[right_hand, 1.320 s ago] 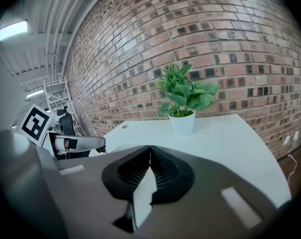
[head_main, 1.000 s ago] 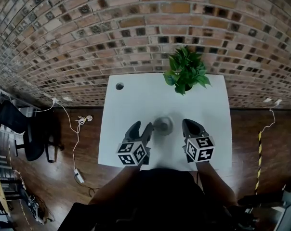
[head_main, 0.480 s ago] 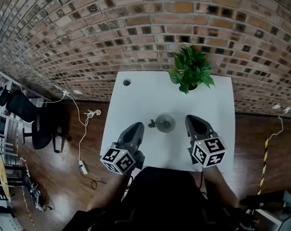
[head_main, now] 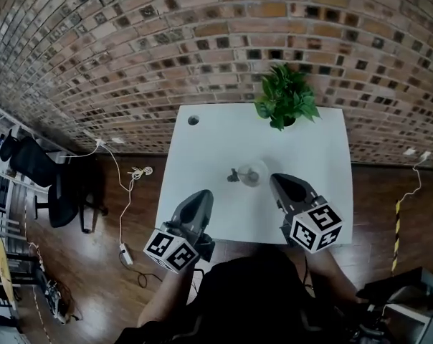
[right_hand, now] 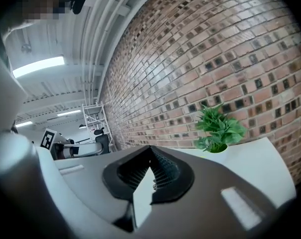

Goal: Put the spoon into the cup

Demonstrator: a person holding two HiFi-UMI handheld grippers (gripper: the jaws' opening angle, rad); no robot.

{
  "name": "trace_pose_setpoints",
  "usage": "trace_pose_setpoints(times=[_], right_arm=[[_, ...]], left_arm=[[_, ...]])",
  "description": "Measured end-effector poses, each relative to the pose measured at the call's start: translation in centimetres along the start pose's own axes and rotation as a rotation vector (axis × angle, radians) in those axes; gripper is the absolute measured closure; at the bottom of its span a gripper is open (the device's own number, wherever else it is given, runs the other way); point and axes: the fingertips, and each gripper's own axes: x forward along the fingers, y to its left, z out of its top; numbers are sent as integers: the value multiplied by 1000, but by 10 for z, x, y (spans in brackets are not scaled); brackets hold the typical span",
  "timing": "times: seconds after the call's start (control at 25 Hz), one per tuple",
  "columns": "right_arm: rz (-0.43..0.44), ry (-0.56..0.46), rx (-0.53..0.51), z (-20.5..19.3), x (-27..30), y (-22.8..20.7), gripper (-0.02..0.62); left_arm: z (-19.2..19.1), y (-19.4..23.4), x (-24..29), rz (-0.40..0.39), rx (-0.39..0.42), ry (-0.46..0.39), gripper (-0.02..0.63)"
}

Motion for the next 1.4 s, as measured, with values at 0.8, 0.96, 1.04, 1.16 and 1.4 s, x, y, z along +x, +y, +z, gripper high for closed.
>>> trace_pose_setpoints(times=[0.8, 0.96, 1.04, 1.16, 1.4], right_arm=[[-224, -42, -108, -29, -101, 144, 589], [-261, -71, -111, -28, -131, 143, 589], [-266, -80, -126, -28, -144, 143, 589], [-220, -63, -144, -27, -163, 146, 589], [-138, -71, -121, -29, -205, 146, 589]], left_arm=[[3, -24, -178, -34, 98, -18, 597], [-4, -48, -184, -52, 113, -12, 597], [-10, -54, -188, -25, 99, -5, 597], [-19, -66, -194, 33, 61, -1, 597], [-11, -104, -207, 126, 154, -33, 597]])
